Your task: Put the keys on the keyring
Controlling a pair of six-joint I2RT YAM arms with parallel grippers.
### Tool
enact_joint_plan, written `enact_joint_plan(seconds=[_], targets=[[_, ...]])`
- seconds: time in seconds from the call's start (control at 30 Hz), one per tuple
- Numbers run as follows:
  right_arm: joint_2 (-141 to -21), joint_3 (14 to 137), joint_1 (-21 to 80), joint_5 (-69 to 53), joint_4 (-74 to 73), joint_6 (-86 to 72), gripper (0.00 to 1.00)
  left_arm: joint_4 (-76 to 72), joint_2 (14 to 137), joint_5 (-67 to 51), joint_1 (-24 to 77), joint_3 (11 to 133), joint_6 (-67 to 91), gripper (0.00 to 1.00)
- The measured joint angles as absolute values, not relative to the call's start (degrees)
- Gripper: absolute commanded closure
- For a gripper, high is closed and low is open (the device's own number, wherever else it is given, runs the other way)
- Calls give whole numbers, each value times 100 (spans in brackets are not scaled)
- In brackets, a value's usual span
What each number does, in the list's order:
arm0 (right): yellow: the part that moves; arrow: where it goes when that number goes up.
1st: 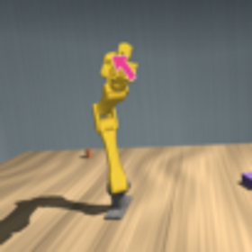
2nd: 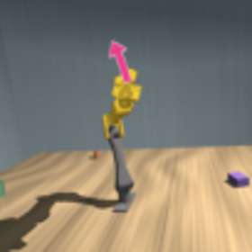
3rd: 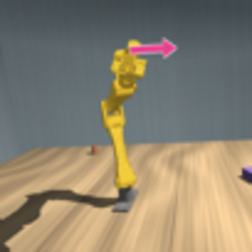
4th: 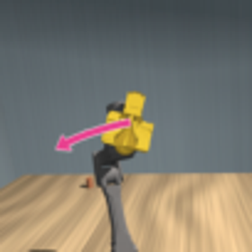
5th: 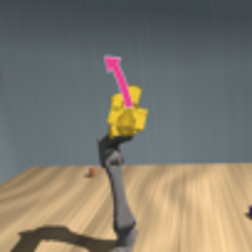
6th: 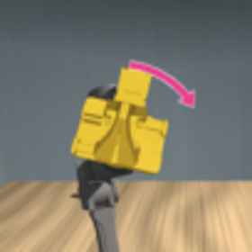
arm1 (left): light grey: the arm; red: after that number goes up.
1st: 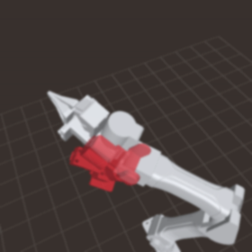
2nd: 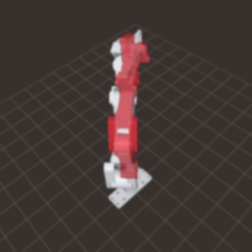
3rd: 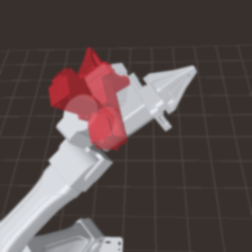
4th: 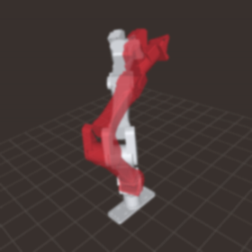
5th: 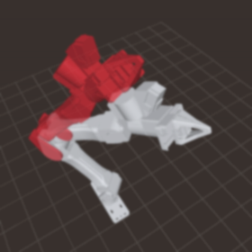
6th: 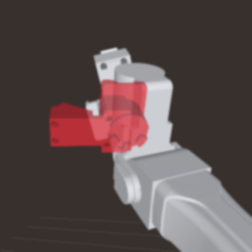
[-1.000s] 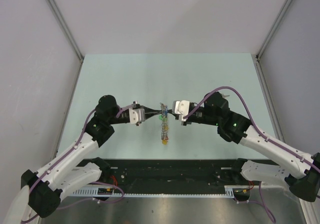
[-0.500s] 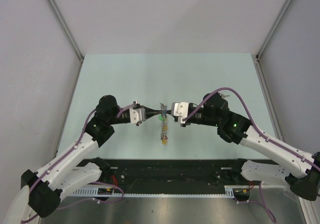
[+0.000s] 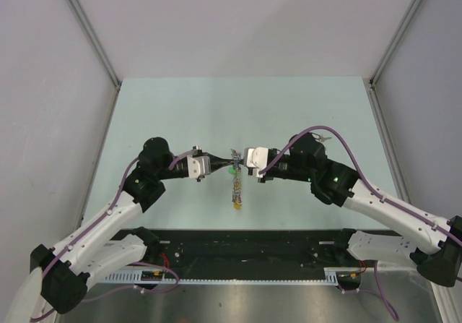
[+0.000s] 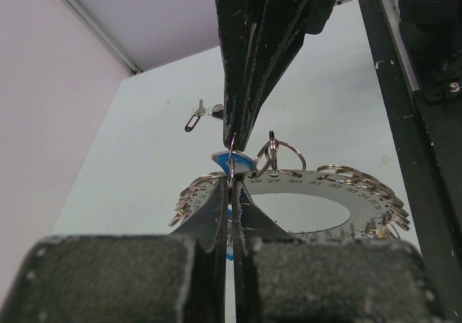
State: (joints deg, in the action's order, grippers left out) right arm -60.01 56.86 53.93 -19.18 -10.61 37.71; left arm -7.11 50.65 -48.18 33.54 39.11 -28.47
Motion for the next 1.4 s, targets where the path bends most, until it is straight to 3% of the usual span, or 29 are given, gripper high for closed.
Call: enact_joint_plan(seconds=[1.4], targets=[[-6005, 5725, 5428, -1815, -1179, 3776, 100, -668, 5063, -4692, 3363, 3911, -2849, 100]])
